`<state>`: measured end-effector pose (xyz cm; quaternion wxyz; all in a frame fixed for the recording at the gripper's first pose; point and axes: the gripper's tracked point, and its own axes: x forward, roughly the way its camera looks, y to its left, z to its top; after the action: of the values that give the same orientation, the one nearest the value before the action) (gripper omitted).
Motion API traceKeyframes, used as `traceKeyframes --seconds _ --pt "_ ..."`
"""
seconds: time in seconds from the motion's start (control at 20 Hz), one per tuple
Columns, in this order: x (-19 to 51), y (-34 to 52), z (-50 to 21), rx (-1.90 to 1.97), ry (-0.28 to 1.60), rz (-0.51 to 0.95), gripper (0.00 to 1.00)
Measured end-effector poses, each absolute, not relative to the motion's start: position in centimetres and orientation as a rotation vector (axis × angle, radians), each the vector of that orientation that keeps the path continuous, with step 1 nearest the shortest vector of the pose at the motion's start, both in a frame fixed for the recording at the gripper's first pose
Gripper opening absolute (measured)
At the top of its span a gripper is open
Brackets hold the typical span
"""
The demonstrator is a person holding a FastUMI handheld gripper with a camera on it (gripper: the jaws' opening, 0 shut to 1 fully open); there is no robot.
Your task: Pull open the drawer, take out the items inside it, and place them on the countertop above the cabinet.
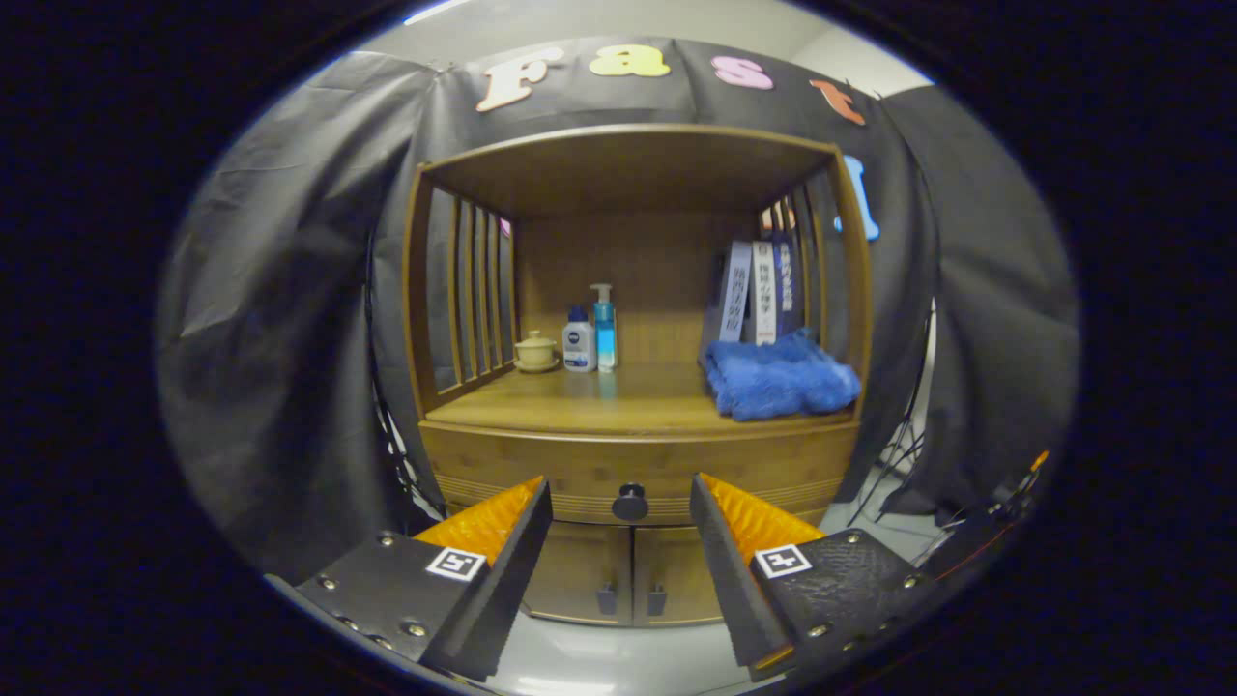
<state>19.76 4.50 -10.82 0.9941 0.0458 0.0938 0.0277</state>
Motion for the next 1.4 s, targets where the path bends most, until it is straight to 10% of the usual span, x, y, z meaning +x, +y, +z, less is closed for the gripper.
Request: traceKeyframes --seconds 0.3,0.9,1.4 --pt "28.5 4.6 -18.8 0.139 0.311 -0.001 0.77" --pt "31.6 4.7 -22.6 0.066 0.399 -0.034 0.24" --pt "21.2 4.8 -22.6 0.105 0.460 -0.077 0.24"
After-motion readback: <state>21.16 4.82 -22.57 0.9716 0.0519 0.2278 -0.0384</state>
